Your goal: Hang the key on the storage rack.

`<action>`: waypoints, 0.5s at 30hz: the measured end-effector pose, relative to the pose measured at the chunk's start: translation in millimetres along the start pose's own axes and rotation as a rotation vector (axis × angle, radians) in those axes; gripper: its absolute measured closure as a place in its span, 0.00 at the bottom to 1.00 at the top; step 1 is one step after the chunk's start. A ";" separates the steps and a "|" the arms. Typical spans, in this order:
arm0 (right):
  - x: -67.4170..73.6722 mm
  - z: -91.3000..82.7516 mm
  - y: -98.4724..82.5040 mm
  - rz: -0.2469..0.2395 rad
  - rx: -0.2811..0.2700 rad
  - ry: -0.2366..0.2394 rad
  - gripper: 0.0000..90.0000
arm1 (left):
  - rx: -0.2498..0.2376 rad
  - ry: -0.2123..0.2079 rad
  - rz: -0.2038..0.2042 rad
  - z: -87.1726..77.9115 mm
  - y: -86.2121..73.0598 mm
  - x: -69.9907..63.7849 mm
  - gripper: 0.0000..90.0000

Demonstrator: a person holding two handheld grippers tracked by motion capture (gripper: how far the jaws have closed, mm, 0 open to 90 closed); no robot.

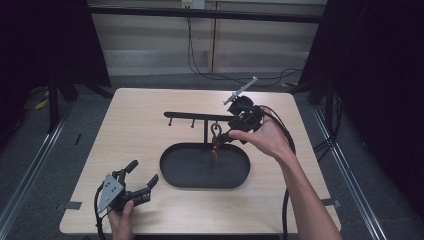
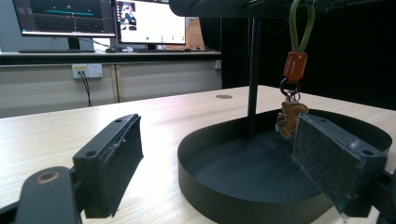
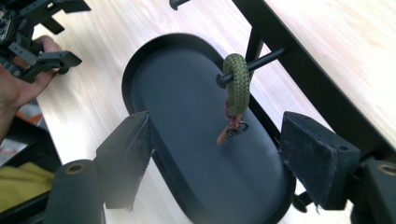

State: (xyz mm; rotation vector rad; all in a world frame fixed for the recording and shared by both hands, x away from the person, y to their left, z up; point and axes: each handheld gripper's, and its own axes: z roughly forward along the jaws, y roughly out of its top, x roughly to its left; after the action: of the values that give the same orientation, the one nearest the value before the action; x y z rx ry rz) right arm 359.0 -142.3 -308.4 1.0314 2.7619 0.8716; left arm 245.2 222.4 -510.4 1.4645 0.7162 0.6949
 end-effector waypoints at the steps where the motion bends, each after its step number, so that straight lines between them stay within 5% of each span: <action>1: 0.8 0.5 -2.9 -0.006 -0.016 -0.007 0.29 | 0.000 0.000 0.000 0.0 0.0 0.0 0.17; 9: 12.2 0.6 -27.1 -0.032 -0.167 -0.050 0.28 | 0.000 0.000 0.001 0.0 0.0 0.1 0.17; 15: 25.5 3.1 -37.9 -0.049 -0.205 -0.046 0.29 | 0.000 0.000 0.000 0.0 0.0 0.0 0.17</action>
State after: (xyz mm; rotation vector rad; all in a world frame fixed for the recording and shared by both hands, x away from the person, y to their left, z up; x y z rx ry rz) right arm 318.0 -148.2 -327.8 0.9326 2.5815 1.0822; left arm 245.2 222.4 -510.4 1.4646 0.7163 0.6950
